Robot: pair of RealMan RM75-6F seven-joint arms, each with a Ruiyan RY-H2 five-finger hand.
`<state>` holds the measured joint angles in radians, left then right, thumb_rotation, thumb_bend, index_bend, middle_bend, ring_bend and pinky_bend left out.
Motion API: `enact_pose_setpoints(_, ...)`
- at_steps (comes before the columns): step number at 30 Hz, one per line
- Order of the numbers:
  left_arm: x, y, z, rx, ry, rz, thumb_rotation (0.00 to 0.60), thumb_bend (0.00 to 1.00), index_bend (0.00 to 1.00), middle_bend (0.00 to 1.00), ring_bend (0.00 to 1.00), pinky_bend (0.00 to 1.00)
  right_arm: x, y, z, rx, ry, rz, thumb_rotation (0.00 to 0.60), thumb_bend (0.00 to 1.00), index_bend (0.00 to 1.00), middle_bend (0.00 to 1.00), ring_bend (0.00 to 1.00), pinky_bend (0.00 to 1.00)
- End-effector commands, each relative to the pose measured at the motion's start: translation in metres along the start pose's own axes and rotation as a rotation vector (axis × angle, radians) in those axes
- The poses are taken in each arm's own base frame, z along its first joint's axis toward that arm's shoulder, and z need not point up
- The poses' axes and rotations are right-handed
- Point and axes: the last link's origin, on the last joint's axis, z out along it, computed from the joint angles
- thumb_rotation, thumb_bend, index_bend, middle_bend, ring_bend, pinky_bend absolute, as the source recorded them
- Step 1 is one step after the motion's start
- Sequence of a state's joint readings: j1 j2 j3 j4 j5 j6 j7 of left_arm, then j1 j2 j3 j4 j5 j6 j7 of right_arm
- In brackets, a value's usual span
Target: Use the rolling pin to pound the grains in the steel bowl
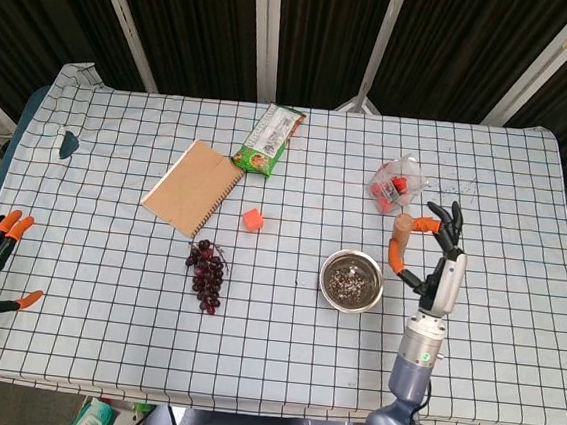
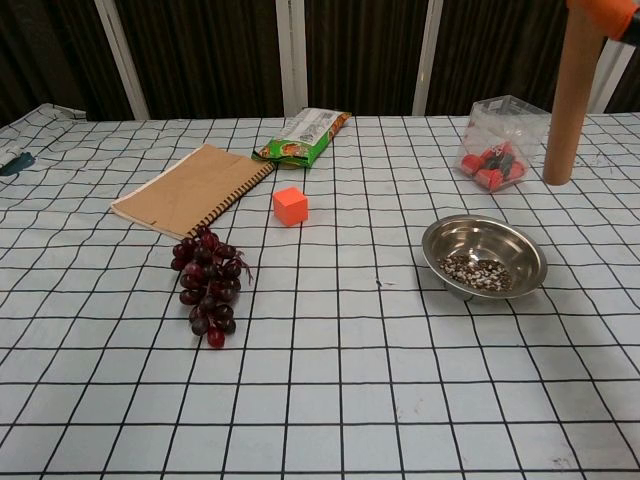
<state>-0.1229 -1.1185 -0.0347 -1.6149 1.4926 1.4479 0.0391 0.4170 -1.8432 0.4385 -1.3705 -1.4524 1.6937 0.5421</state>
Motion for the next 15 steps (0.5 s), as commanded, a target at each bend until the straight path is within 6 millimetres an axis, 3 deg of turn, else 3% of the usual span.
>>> enact_pose_setpoints(1,0.000,0.000,0.000,0.001,0.000,0.001,0.600,0.05,0.00,0.00,0.00,0.00,0.031,0.000,0.006,0.006,-0.101,-0.147,0.600,0.55,0.80,0.63,0.24,0.00)
enact_pose_setpoints(9,-0.001,0.001,-0.002,0.004,-0.011,-0.012,0.600,0.06,0.00,0.00,0.00,0.00,0.097,0.007,0.003,0.032,-0.320,-0.494,0.600,0.55,0.80,0.63,0.24,0.00)
enact_pose_setpoints(15,-0.002,0.003,-0.004,0.002,-0.012,-0.008,0.600,0.05,0.00,0.00,0.00,0.00,0.124,0.013,-0.011,0.056,-0.503,-0.722,0.600,0.55,0.80,0.63,0.24,0.00)
